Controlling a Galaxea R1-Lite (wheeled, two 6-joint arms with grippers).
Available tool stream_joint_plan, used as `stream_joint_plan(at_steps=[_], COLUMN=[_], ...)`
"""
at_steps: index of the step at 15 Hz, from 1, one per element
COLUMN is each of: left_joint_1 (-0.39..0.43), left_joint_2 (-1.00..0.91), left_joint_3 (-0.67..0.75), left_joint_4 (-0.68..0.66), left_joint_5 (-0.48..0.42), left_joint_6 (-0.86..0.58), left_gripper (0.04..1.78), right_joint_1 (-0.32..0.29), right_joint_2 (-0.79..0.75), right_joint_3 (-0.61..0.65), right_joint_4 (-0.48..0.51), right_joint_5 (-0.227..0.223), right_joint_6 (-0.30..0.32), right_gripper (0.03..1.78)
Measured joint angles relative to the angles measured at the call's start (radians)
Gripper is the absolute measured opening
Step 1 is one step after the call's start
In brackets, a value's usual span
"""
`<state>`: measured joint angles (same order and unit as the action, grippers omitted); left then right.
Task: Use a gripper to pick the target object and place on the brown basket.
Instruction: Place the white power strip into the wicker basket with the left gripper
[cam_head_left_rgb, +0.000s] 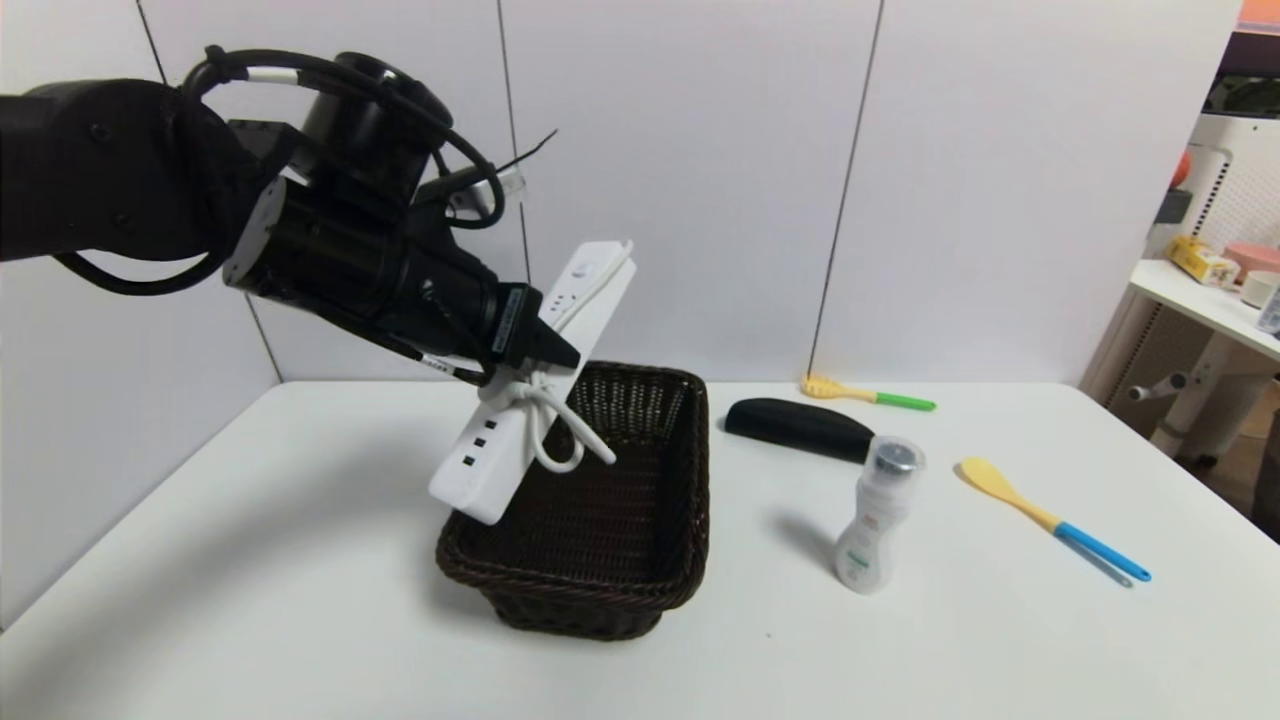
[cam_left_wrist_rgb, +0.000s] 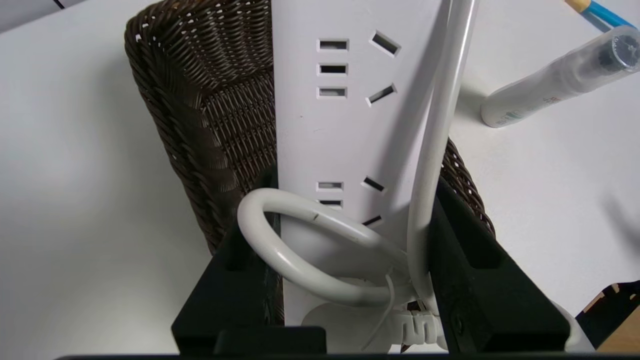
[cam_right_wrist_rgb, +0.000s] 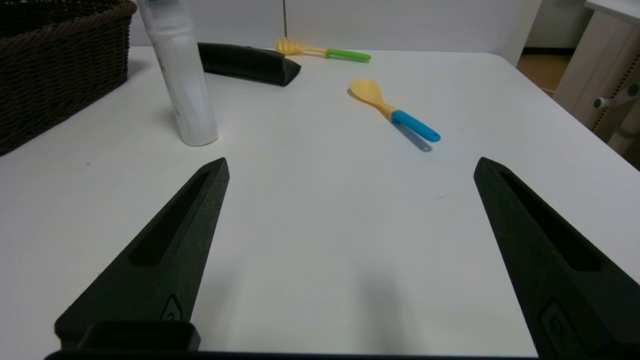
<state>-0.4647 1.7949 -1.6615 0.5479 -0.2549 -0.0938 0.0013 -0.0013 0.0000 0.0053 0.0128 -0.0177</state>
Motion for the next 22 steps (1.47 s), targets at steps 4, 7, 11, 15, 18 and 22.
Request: stream_joint_plan(at_steps=[4,7,11,15,18,22], left_joint_1=[0.001,0.002,0.003,0.001,-0.001,0.000], left_joint_2=[0.036,0.060,0.103,0.162,0.203,0.226], left_joint_3=[-0.002,-0.002,0.000,-0.001,-0.007,-0.009], left_joint_4=[0.001,-0.004,-0.004,-0.007,-0.028,-0.030], left_joint_5=[0.001,0.002,0.001,0.000,-0.001,-0.001], left_joint_6=[-0.005,-0.005,-0.003,0.002,0.003,0.004], left_gripper=[0.86,0.86,0.86,0.86,0.87,1.21], right_joint_1=[0.000,0.000,0.000,0.000,0.000,0.000], right_joint_2=[0.000,0.000,0.000,0.000,0.000,0.000], right_joint_3=[0.000,0.000,0.000,0.000,0.000,0.000], right_joint_4=[0.000,0.000,0.000,0.000,0.001,0.001], right_joint_5=[0.000,-0.001,0.000,0.000,0.000,0.000], right_joint_6=[0.000,0.000,0.000,0.000,0.000,0.000], right_gripper=[1.69,1.69,1.69,1.69,1.69,1.69])
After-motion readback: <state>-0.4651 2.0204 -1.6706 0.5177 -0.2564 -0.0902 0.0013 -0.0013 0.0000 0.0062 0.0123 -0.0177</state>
